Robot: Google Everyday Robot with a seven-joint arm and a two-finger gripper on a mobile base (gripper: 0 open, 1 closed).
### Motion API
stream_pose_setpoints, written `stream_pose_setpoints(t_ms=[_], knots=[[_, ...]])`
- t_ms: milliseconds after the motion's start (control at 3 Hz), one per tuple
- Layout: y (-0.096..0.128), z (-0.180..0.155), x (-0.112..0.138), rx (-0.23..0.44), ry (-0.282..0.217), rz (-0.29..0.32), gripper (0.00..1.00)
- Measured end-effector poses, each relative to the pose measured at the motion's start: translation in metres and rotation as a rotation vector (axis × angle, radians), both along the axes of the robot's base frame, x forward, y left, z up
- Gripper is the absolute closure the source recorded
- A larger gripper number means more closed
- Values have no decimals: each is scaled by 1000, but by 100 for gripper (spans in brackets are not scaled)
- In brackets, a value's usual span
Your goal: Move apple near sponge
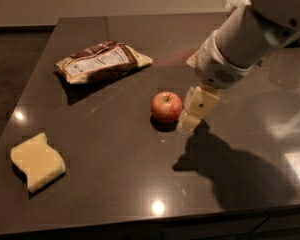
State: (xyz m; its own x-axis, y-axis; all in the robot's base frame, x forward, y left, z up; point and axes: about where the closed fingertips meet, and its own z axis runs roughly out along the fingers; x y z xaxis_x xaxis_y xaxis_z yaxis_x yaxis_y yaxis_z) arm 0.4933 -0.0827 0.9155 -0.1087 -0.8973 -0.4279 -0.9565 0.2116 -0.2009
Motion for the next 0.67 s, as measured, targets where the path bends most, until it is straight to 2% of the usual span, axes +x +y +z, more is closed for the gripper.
stream_pose_setpoints(t_ms=[667], knots=[[35, -42, 20, 22, 40, 44, 0]])
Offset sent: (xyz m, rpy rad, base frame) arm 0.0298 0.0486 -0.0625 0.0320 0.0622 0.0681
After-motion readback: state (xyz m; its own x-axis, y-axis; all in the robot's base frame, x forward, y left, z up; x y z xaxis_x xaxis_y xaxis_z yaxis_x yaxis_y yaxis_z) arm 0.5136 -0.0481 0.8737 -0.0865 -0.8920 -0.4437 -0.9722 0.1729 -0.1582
